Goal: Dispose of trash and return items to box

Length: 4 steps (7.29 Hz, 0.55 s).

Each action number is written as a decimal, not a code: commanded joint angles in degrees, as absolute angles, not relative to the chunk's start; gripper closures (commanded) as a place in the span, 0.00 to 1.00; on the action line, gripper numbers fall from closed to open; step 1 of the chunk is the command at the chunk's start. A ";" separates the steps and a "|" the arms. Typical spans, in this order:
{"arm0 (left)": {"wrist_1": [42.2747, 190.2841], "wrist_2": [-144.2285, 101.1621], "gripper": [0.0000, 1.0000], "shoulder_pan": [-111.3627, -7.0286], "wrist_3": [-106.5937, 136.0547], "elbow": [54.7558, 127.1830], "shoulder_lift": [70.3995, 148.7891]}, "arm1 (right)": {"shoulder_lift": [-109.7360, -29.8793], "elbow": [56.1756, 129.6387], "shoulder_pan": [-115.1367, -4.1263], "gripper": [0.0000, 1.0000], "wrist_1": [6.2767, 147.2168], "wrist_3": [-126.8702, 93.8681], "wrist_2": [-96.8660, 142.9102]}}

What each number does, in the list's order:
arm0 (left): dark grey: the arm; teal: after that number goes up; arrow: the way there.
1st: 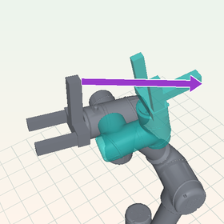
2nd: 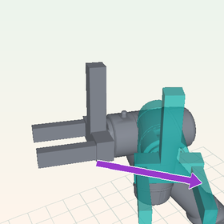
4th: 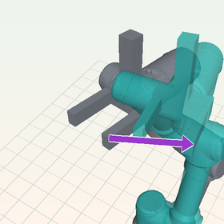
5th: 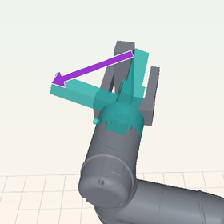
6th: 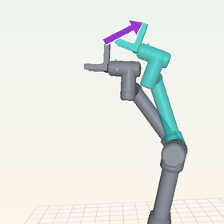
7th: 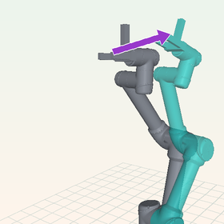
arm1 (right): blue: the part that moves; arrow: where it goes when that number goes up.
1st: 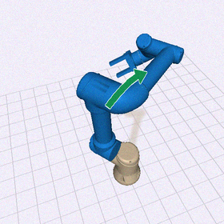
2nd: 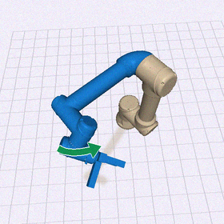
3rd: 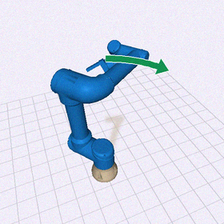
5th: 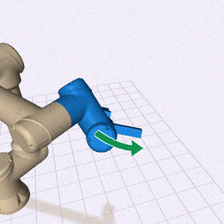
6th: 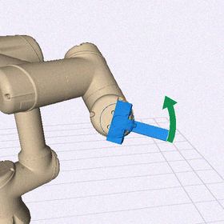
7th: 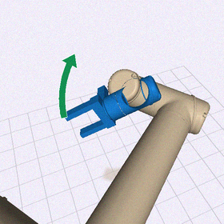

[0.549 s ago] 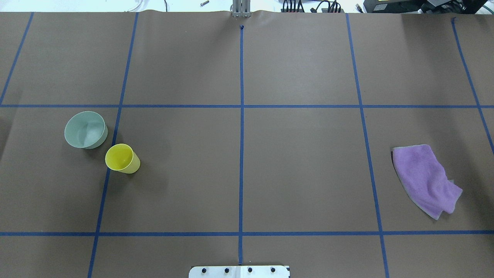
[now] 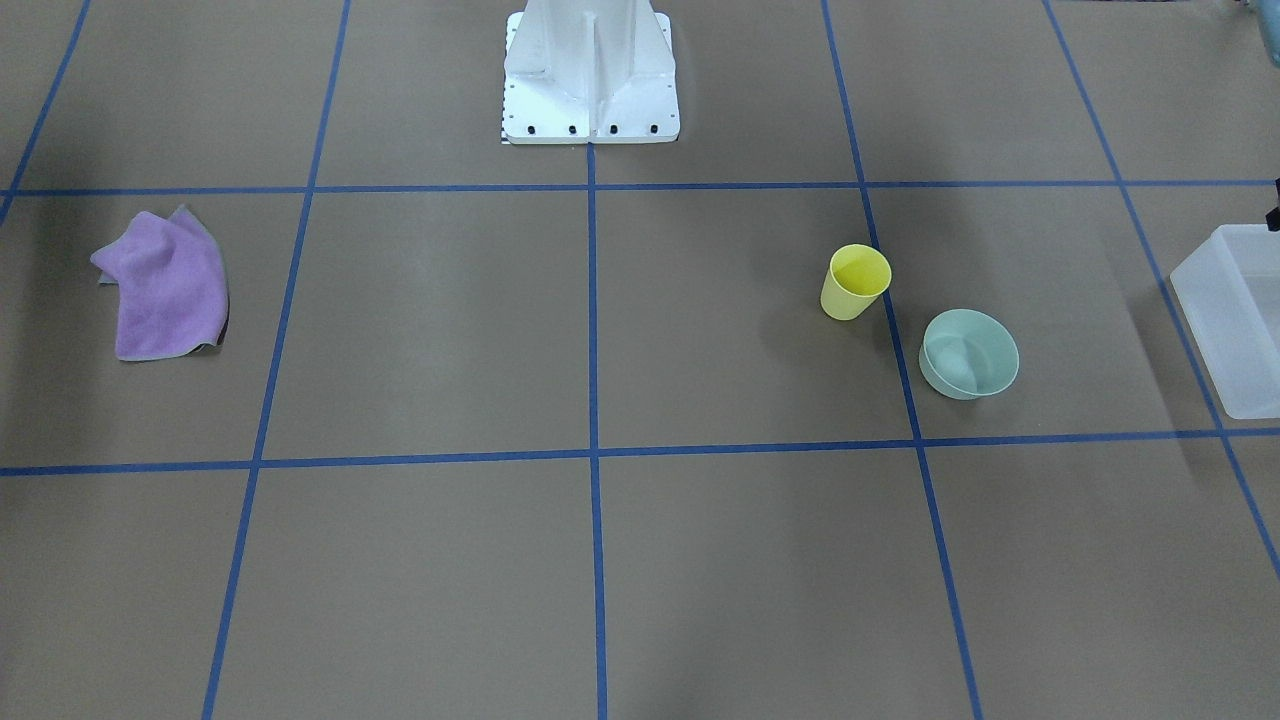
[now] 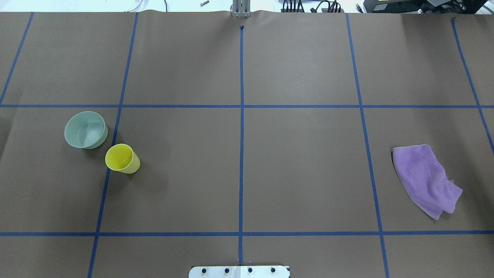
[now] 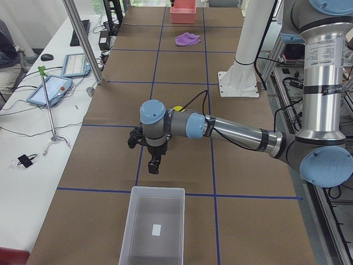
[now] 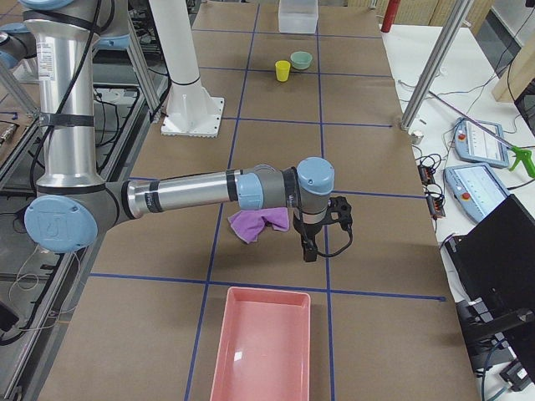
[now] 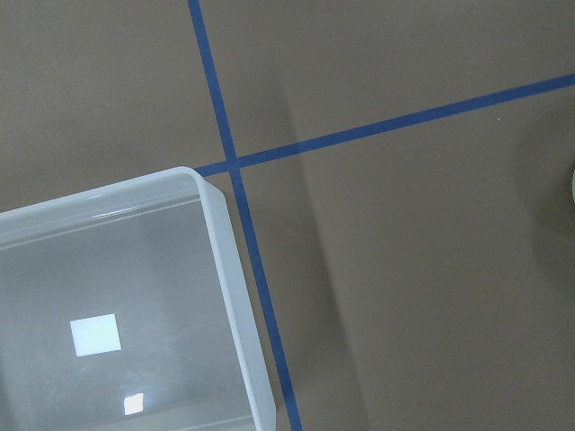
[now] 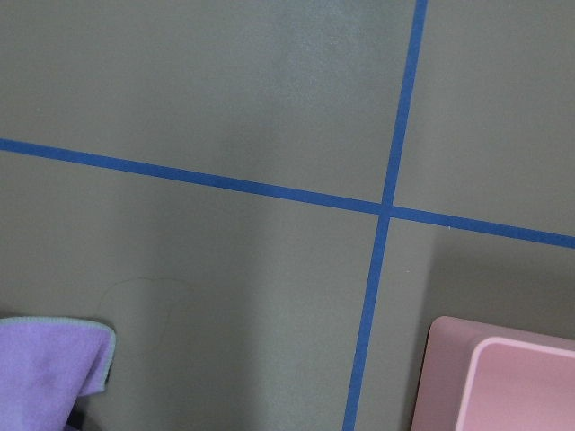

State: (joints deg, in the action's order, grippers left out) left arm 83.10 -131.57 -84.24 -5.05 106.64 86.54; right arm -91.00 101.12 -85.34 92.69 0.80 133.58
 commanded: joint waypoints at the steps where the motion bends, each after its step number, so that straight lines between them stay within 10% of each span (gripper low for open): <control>1: 83.32 -131.57 0.01 -84.20 -5.10 106.61 86.92 | -90.79 101.07 -85.34 0.00 92.72 0.70 133.42; 4: 84.20 -131.66 0.01 -84.20 -5.01 106.43 86.75 | -90.97 101.07 -85.34 0.00 92.72 0.53 133.51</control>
